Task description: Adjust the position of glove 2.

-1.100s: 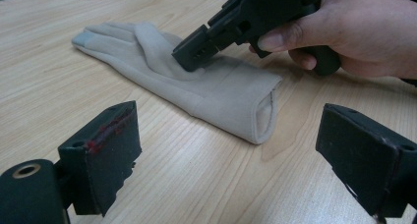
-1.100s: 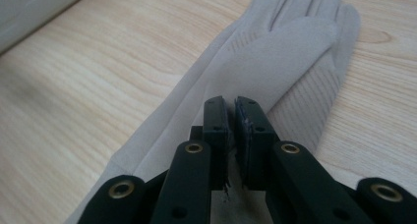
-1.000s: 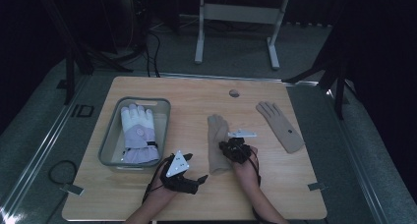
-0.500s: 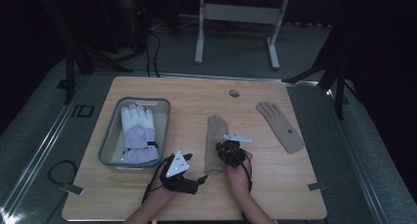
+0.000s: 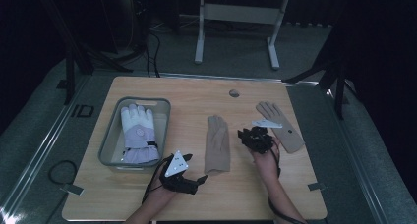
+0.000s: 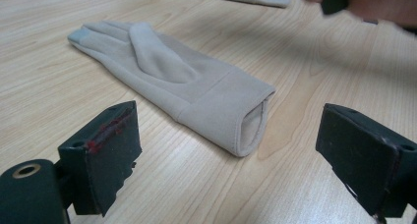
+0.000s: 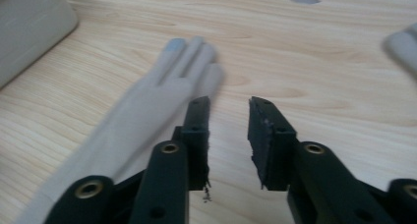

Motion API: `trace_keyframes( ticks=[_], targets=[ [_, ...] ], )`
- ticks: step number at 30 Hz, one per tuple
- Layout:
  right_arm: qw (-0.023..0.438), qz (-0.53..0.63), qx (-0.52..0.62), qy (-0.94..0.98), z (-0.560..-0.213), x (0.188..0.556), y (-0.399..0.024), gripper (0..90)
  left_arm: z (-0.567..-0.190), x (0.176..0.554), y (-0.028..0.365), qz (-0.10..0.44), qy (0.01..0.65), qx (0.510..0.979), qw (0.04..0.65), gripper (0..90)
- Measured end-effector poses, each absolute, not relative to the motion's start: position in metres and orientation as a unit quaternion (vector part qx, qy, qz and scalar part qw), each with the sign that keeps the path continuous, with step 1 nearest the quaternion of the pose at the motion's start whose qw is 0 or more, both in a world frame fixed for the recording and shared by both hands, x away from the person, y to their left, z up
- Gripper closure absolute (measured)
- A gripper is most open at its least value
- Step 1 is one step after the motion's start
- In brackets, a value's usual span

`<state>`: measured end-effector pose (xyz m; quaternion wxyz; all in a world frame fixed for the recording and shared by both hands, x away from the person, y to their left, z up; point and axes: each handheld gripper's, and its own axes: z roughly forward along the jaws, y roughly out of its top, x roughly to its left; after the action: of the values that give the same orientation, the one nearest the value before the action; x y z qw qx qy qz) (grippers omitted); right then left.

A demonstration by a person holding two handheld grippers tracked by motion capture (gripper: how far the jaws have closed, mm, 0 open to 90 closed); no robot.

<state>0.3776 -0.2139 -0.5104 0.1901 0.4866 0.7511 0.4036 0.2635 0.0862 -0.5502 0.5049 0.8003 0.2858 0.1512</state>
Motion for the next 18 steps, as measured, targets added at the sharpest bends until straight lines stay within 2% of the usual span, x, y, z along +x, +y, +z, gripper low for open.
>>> trace_keyframes(
  ticks=[7, 13, 18],
  targets=[
    [0.202, 0.399, 0.476, 0.757, -0.504, 0.386, -0.265, 67.1, -0.550, 0.264, 0.087, 0.150, 0.287, 0.800, 0.506, 9.7],
    [0.222, 0.372, 0.487, 0.759, -0.506, 0.398, -0.314, 56.7, -0.550, 0.263, 0.085, 0.148, 0.284, 0.801, 0.506, 9.7],
    [0.220, 0.357, 0.485, 0.768, -0.508, 0.413, -0.337, 56.2, -0.550, 0.262, 0.084, 0.145, 0.281, 0.801, 0.509, 9.7]
  ],
)
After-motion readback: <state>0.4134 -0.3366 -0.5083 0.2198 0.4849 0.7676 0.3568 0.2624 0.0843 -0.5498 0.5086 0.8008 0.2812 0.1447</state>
